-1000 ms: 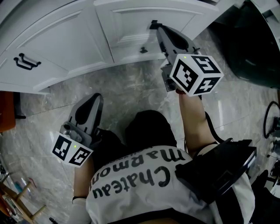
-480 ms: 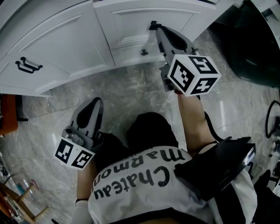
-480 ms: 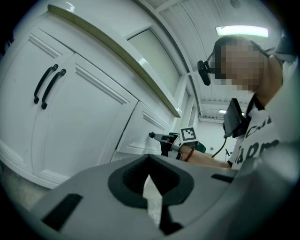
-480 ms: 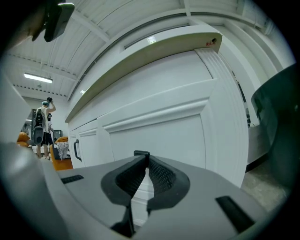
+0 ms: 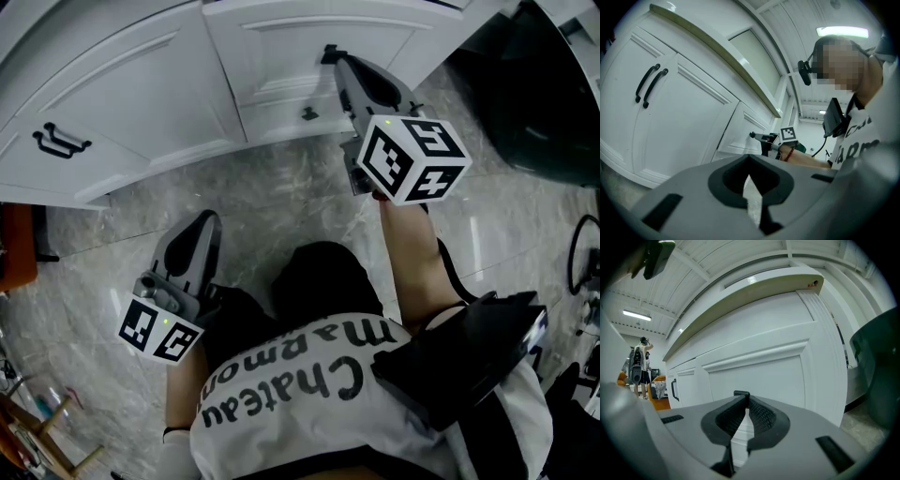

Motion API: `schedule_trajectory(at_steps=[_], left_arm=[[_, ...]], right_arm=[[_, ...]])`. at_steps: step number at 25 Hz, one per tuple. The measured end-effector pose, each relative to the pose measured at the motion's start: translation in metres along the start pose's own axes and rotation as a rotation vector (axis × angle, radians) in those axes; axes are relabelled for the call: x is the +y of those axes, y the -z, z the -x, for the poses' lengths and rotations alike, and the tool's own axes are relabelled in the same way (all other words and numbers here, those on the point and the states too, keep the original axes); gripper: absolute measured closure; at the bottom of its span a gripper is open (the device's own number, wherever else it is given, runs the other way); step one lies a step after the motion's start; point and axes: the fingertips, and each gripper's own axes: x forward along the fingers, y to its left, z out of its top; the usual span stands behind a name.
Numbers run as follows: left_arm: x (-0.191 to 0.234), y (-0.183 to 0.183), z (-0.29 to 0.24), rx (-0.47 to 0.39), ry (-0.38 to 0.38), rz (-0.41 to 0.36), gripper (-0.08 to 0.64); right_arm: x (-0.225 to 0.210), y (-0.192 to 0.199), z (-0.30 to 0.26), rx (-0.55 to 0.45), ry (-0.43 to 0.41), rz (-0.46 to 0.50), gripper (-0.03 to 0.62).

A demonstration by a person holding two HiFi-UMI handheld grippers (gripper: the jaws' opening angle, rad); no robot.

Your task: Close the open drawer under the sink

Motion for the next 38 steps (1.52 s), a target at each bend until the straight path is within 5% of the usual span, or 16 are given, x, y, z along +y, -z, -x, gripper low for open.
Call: schedule_trajectory(at_steps=[38], left_arm=[[0.01, 0.012, -0.005, 0.016, 0.017, 0.027, 0.552]], right_arm=[[-0.002, 0.001, -0.01, -0.016, 0.055, 0.054, 0.555]])
